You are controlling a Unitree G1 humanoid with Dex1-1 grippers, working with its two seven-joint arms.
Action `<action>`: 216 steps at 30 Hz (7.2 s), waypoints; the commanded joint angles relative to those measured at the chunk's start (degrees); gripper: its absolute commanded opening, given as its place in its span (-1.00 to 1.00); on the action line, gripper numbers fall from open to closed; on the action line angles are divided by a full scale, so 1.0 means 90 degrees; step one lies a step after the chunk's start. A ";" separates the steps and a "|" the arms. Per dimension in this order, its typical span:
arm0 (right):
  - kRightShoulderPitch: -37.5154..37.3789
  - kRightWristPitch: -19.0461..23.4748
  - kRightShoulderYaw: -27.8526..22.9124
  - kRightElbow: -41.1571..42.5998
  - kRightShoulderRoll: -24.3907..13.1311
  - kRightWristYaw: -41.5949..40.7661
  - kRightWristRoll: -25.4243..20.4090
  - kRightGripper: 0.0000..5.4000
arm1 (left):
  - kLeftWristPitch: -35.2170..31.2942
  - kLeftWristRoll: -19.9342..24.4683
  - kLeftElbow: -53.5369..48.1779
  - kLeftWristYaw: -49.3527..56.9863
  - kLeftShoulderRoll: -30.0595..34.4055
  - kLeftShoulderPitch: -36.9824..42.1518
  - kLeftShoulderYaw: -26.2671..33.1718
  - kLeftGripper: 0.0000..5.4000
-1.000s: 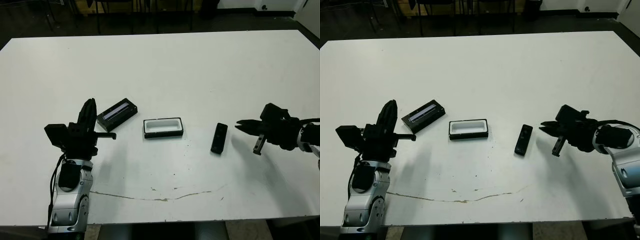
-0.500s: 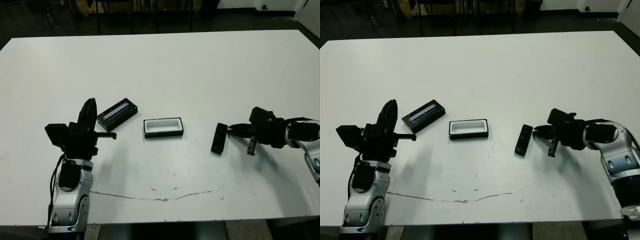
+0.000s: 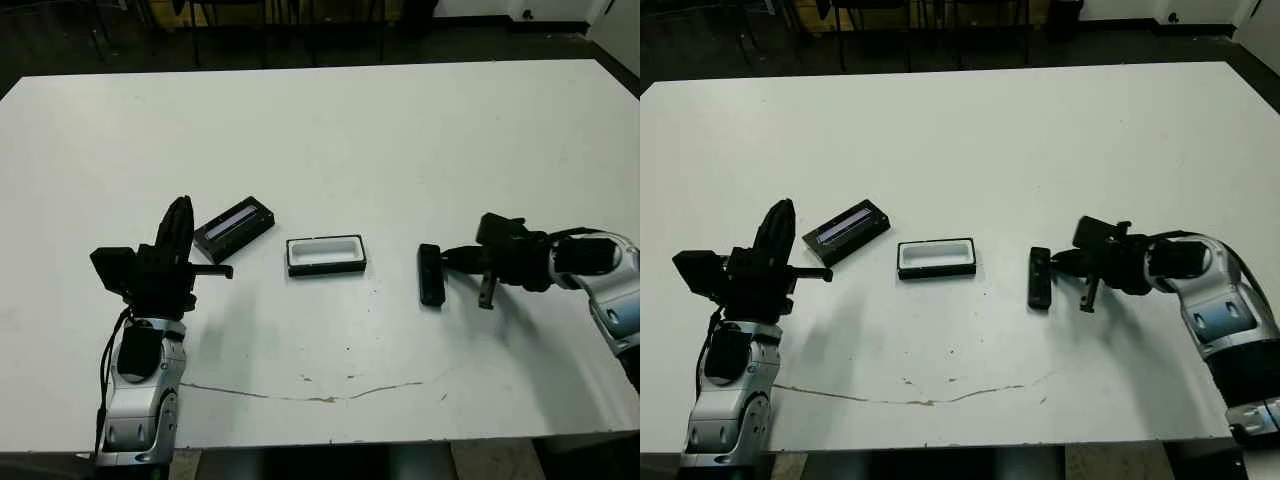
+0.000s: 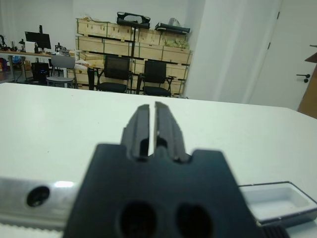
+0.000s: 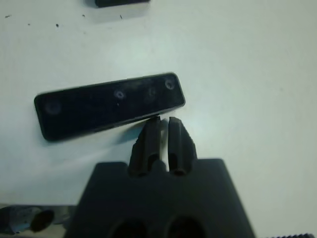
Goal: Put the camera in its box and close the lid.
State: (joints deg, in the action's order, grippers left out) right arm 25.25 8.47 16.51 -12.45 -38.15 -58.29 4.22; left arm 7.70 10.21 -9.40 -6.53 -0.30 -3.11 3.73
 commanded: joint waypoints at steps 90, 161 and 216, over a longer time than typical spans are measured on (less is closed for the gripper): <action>-0.3655 -0.0041 -0.1304 0.2255 0.2080 0.3501 -0.1312 0.99 | -0.0134 0.0024 0.0045 0.0038 0.0036 -0.0178 0.0005 -1.00; -0.2327 0.4026 -0.1588 0.4713 0.0167 0.2978 -0.2895 0.02 | -0.0163 -0.0137 -0.0175 0.0144 -0.0004 -0.0394 -0.0129 -1.00; -0.3024 0.2978 -0.1059 0.3582 0.0735 0.3048 -0.1972 -0.71 | -0.0109 -0.0186 -0.0197 0.0114 0.0024 -0.0430 -0.0125 -1.00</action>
State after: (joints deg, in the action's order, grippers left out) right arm -1.38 34.43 6.69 21.35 -30.88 -30.57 -14.51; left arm 7.09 8.54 -11.84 -5.61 -0.22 -6.60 2.41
